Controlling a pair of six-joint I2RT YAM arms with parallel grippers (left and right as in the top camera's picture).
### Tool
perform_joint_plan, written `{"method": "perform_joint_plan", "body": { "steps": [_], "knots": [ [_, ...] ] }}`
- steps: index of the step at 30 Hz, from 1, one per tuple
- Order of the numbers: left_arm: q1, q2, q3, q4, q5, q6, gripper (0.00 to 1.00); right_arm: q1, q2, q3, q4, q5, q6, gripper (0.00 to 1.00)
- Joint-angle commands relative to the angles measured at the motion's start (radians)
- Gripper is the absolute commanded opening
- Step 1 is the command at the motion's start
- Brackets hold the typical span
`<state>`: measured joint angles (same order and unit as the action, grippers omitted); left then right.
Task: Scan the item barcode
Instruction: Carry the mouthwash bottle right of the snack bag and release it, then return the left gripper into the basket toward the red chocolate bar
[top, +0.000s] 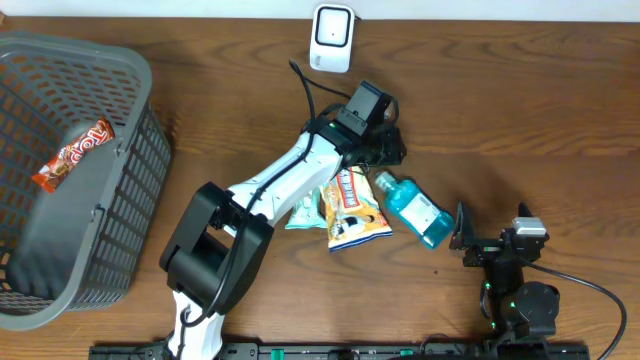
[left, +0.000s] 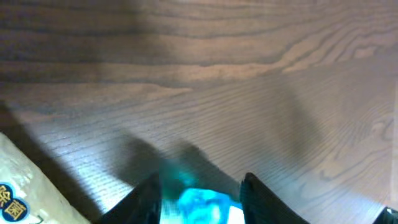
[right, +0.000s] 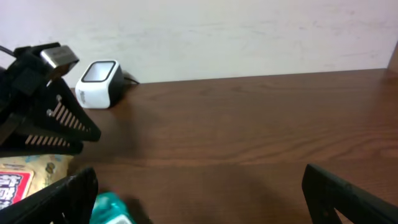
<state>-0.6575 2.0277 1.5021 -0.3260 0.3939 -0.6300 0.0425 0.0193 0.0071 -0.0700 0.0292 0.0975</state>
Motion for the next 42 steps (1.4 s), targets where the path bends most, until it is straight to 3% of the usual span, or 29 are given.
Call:
{"method": "perform_joint_plan", "body": {
  "steps": [1, 6, 7, 8, 13, 17, 23, 27, 42],
  "knots": [
    [0.0, -0.006, 0.024, -0.005, -0.071, 0.005, 0.5, -0.003, 0.0, -0.002, -0.003, -0.002, -0.009, 0.99],
    [0.002, -0.006, 0.024, -0.02, -0.169, 0.02, 0.81, -0.003, 0.0, -0.002, -0.003, -0.002, -0.009, 0.99],
    [0.002, -0.006, 0.024, -0.02, -0.171, 0.042, 0.94, -0.003, 0.0, -0.002, -0.003, -0.002, -0.009, 0.99],
    [0.002, -0.006, 0.024, -0.021, -0.171, 0.06, 0.97, -0.003, 0.0, -0.002, -0.003, -0.002, -0.009, 0.99],
    [0.005, -0.045, 0.026, -0.039, -0.18, 0.145, 0.98, -0.003, 0.0, -0.002, -0.003, -0.002, -0.009, 0.99],
    [0.011, -0.134, 0.032, -0.094, -0.318, 0.154, 0.98, -0.003, 0.0, -0.002, -0.003, -0.002, -0.009, 0.99],
    [0.023, -0.275, 0.032, -0.187, -0.419, 0.288, 0.99, -0.003, 0.0, -0.002, -0.003, -0.002, -0.009, 0.99],
    [0.04, -0.372, 0.032, -0.292, -0.493, 0.29, 0.99, -0.003, 0.0, -0.002, -0.003, -0.002, -0.009, 0.99],
    [0.163, -0.546, 0.032, -0.43, -0.492, 0.29, 0.99, -0.003, 0.0, -0.002, -0.003, -0.002, -0.009, 0.99]
  ]
}}
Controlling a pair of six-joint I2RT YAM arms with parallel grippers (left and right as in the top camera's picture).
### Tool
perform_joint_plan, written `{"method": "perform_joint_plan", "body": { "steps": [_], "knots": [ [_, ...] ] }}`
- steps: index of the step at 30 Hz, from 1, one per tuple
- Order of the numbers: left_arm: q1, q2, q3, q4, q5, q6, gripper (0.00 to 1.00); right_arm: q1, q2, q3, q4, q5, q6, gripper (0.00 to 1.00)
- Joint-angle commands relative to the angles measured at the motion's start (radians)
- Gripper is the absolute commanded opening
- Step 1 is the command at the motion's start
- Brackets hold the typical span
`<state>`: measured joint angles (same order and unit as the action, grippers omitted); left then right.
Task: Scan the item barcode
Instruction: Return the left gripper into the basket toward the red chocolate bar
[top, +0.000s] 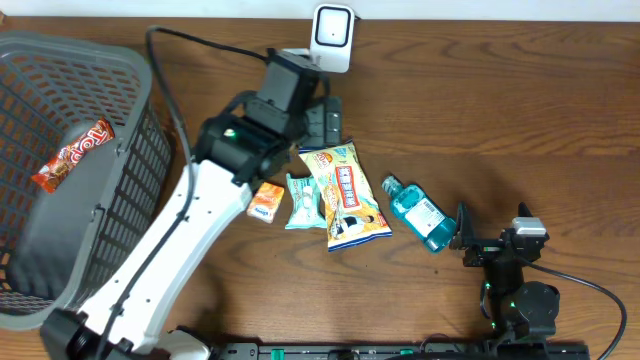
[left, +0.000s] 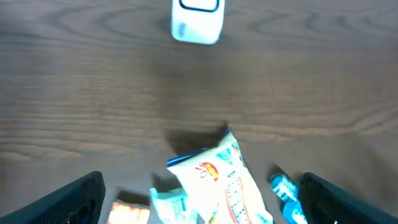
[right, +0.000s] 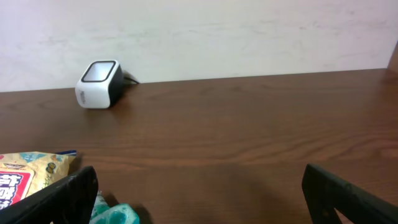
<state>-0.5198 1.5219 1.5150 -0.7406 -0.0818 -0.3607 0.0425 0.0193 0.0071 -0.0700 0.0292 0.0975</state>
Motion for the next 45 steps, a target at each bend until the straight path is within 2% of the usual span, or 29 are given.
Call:
{"method": "perform_joint_plan", "body": {
  "steps": [1, 11, 21, 22, 24, 26, 28, 41, 43, 45],
  "knots": [
    [0.032, -0.05, 0.019, -0.018, -0.016, 0.02, 0.99, -0.003, 0.0, -0.002, -0.003, -0.002, -0.009, 0.99],
    [0.093, -0.151, 0.019, -0.016, -0.017, 0.02, 0.99, -0.003, 0.0, -0.002, -0.003, -0.002, -0.009, 0.99],
    [0.218, -0.234, 0.019, -0.018, -0.016, 0.02, 0.97, -0.003, 0.0, -0.002, -0.003, -0.002, -0.009, 0.99],
    [0.235, -0.241, 0.019, -0.018, -0.016, 0.02, 0.92, -0.003, 0.0, -0.002, -0.003, -0.002, -0.009, 0.99],
    [0.267, -0.254, 0.019, -0.014, -0.016, 0.018, 0.66, -0.003, 0.0, -0.002, -0.003, -0.002, -0.009, 0.99],
    [0.297, -0.267, 0.019, -0.006, -0.016, 0.008, 0.46, -0.003, 0.0, -0.002, -0.003, -0.002, -0.009, 0.99],
    [0.325, -0.28, 0.019, 0.009, -0.016, 0.0, 0.37, -0.003, 0.0, -0.002, -0.003, -0.002, -0.009, 0.99],
    [0.448, -0.369, 0.019, 0.187, -0.017, -0.018, 0.35, -0.003, 0.0, -0.002, -0.003, -0.002, -0.009, 0.99],
    [0.477, -0.372, 0.019, 0.237, -0.019, -0.018, 0.41, -0.003, 0.0, -0.002, -0.003, -0.002, -0.009, 0.99],
    [0.515, -0.371, 0.019, 0.278, -0.06, -0.018, 0.53, -0.003, 0.0, -0.002, -0.003, -0.002, -0.009, 0.99]
  ]
}}
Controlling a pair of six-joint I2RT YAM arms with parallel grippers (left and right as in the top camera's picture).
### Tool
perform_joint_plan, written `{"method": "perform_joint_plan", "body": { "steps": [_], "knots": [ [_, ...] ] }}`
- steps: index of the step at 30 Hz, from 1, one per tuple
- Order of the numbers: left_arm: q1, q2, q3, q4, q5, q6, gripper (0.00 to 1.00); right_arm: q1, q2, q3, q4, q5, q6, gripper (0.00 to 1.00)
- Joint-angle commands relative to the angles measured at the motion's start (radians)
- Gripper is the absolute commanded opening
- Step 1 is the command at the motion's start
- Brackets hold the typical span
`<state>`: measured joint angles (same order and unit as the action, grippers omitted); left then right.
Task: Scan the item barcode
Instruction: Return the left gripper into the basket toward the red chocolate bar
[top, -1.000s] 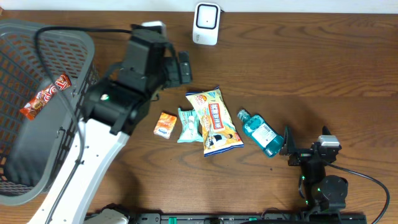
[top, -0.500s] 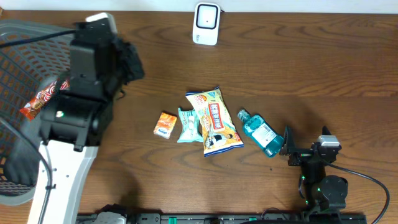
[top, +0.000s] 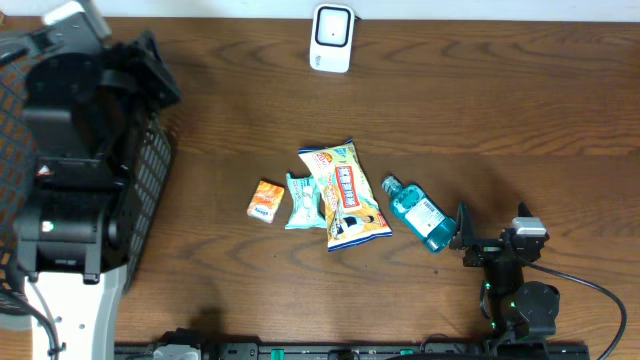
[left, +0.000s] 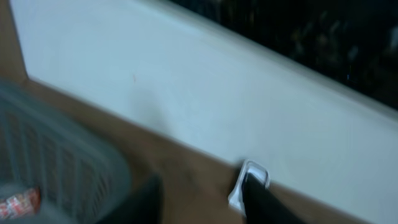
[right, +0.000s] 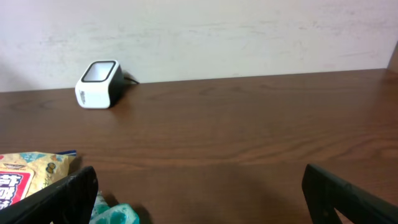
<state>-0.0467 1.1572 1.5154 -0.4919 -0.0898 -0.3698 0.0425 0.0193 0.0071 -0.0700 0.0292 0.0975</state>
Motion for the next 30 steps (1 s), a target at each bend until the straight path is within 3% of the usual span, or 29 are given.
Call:
{"method": "perform_joint_plan", "body": {
  "steps": [1, 3, 8, 17, 20, 23, 30],
  "knots": [
    [0.058, -0.006, 0.019, 0.04, -0.082, -0.009, 0.61, -0.003, 0.0, -0.002, -0.003, -0.002, -0.009, 0.99],
    [0.1, 0.001, 0.019, 0.05, -0.164, -0.01, 0.73, -0.003, 0.0, -0.002, -0.003, -0.002, -0.009, 0.99],
    [0.237, 0.062, 0.019, 0.011, -0.25, -0.035, 0.77, -0.003, 0.0, -0.002, -0.003, -0.002, -0.009, 0.99],
    [0.499, 0.309, 0.018, -0.272, -0.228, -0.491, 0.77, -0.003, 0.0, -0.002, -0.003, -0.002, -0.009, 0.99],
    [0.518, 0.399, 0.018, -0.294, -0.22, -0.554, 0.99, -0.003, 0.0, -0.002, -0.003, -0.002, -0.009, 0.99],
    [0.518, 0.483, 0.018, -0.292, -0.217, -0.608, 0.98, -0.003, 0.0, -0.002, -0.003, -0.002, -0.009, 0.99],
    [0.518, 0.669, 0.018, -0.281, -0.211, -0.858, 0.98, -0.003, 0.0, -0.002, -0.003, -0.002, -0.009, 0.99]
  ]
}}
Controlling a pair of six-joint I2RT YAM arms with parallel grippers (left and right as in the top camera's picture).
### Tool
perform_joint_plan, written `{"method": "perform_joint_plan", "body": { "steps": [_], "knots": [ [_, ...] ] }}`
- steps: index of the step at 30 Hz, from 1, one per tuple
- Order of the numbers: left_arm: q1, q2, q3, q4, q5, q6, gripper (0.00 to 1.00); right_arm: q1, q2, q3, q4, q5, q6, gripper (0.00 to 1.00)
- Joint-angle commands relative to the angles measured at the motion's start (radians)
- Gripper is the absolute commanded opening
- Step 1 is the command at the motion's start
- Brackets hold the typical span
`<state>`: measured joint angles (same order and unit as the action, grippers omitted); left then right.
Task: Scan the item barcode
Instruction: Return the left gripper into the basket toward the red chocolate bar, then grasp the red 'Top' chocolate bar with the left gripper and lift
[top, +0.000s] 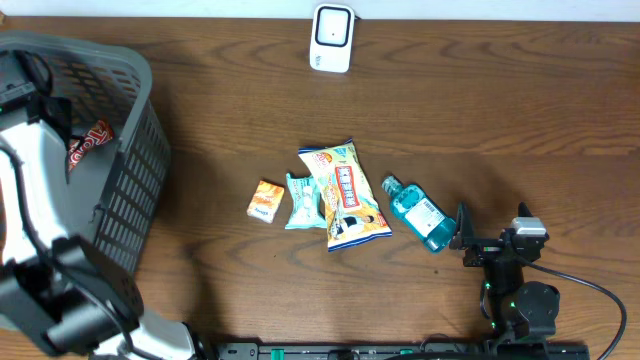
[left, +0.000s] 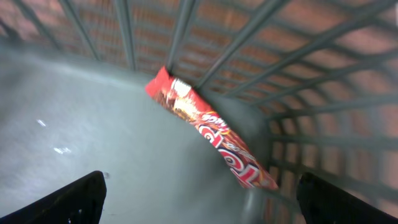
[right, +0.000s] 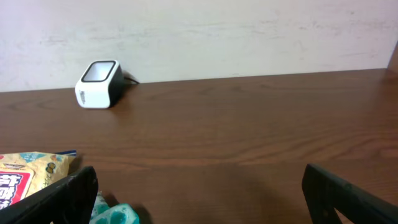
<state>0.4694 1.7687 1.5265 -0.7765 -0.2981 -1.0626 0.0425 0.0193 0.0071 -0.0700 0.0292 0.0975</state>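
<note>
A red snack bar (left: 211, 134) lies slanted in the grey basket (top: 140, 70), against its right wall; it also shows from overhead (top: 90, 143). My left gripper (left: 199, 202) is inside the basket just short of the bar, open, with nothing between its fingers (left: 59, 199). The white barcode scanner (top: 331, 37) stands at the table's far edge, and the right wrist view shows the scanner (right: 99, 84) too. My right gripper (right: 202, 199) rests open at the front right, beside a blue mouthwash bottle (top: 418, 213).
In the table's middle lie a small orange packet (top: 265, 200), a teal packet (top: 300, 202) and a yellow chips bag (top: 345, 195). The basket's barred walls (left: 261, 37) stand close round the left gripper. A pale wall (right: 249, 31) runs behind the table.
The left gripper was up above the basket's right wall, its camera facing the back wall and scanner. Now it is down inside the basket, open, facing the red bar. The right arm has not moved.
The left gripper first had its jaws narrow round the blue bottle on the table. Then it was open above the snacks near the scanner, the bottle left lying. Then it stood over the basket's edge, and now it is inside the basket at the red bar.
</note>
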Motion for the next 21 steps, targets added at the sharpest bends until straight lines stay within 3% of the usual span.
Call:
{"method": "perform_joint_plan", "body": {
  "steps": [1, 4, 21],
  "knots": [
    [0.002, 0.08, 0.007, 0.01, -0.002, -0.195, 0.98, -0.003, 0.0, -0.002, -0.003, -0.002, -0.009, 0.99],
    [0.002, 0.138, 0.007, 0.044, 0.002, -0.239, 0.98, -0.003, 0.0, -0.002, -0.003, -0.002, -0.009, 0.99],
    [0.002, 0.287, 0.007, 0.225, 0.028, -0.241, 0.99, -0.003, 0.0, -0.002, -0.003, -0.002, -0.009, 0.99]
  ]
}}
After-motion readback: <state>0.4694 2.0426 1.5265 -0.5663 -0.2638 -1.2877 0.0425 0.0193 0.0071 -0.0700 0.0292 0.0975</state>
